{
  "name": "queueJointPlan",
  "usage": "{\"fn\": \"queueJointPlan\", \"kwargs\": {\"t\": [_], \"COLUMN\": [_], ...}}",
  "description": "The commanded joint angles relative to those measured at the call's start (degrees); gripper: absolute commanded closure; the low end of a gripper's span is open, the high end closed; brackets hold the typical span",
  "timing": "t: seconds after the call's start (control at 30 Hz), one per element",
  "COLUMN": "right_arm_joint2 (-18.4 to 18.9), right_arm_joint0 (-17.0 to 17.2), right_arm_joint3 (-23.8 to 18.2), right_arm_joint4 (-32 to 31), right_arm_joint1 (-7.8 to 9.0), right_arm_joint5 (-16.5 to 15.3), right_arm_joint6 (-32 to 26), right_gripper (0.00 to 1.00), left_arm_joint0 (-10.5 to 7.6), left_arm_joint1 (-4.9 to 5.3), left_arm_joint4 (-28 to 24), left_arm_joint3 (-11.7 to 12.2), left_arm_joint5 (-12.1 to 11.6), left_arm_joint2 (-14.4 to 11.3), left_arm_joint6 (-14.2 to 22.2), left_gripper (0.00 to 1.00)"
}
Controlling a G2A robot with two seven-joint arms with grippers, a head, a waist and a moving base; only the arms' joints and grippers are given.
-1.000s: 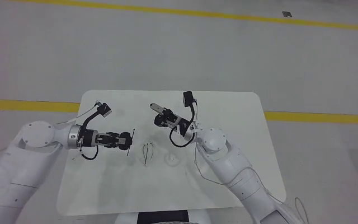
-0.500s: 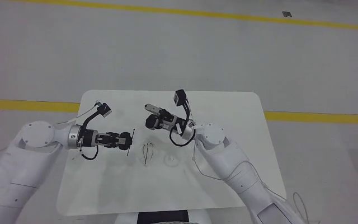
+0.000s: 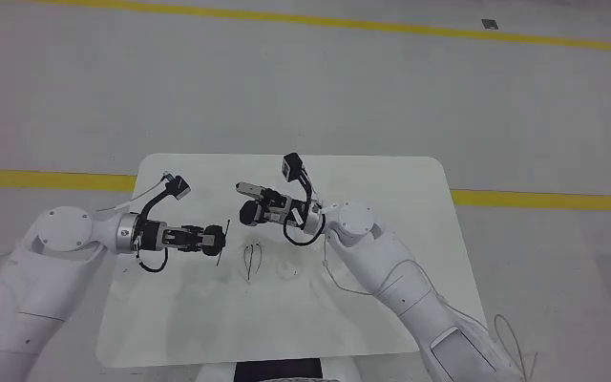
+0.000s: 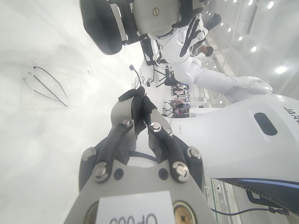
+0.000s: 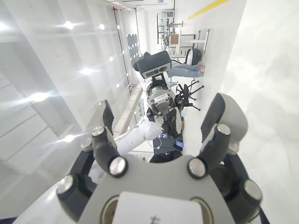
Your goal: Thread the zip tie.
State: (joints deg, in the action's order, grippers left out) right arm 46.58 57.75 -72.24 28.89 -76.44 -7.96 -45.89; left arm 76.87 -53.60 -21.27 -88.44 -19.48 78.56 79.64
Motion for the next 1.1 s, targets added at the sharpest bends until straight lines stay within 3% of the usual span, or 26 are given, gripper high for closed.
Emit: {"fn": "queueJointPlan", "kwargs": {"t": [0.0, 0.13, 0.17, 0.2, 0.27, 0.37, 0.87, 1.0, 1.07], "right_arm_joint2": [0.27, 0.69, 0.74, 0.78, 0.76, 0.52, -0.3, -0.45, -0.44], "right_arm_joint0": [0.45, 1.12, 1.21, 1.3, 1.3, 1.12, 0.57, 0.52, 0.64], "right_arm_joint3": [-0.11, -0.63, -0.72, -0.79, -0.83, -0.66, 0.46, 0.37, 0.25], "right_arm_joint4": [-0.13, 0.15, 0.16, 0.13, -0.06, -0.31, -1.21, -2.53, -2.68], "right_arm_joint1": [0.09, 0.17, 0.17, 0.16, 0.11, -0.05, -0.78, -0.78, -0.79], "right_arm_joint5": [-0.58, -1.95, -2.14, -2.26, -2.4, -2.41, -2.12, -1.75, -1.73], "right_arm_joint6": [-0.98, -3.01, -3.3, -3.58, -3.93, -4.28, -5.3, -5.92, -6.13], "right_gripper": [0.0, 0.0, 0.06, 0.24, 0.51, 0.6, 0.67, 0.65, 0.69], "left_arm_joint0": [0.0, 0.0, 0.0, 0.0, 0.0, 0.0, 0.0, 0.0, 0.0], "left_arm_joint1": [0.0, 0.0, 0.0, 0.0, 0.0, 0.0, 0.0, 0.0, 0.0], "left_arm_joint4": [0.0, 0.0, 0.0, 0.0, 0.0, 0.0, 0.0, 0.0, 0.0], "left_arm_joint3": [0.0, 0.0, 0.0, 0.0, 0.0, 0.0, 0.0, 0.0, 0.0], "left_arm_joint5": [0.0, 0.0, 0.0, 0.0, 0.0, 0.0, 0.0, 0.0, 0.0], "left_arm_joint2": [0.0, 0.0, 0.0, 0.0, 0.0, 0.0, 0.0, 0.0, 0.0], "left_arm_joint6": [0.0, 0.0, 0.0, 0.0, 0.0, 0.0, 0.0, 0.0, 0.0], "left_gripper": [1.0, 1.0, 1.0, 1.0, 1.0, 1.0, 1.0, 1.0, 1.0]}}
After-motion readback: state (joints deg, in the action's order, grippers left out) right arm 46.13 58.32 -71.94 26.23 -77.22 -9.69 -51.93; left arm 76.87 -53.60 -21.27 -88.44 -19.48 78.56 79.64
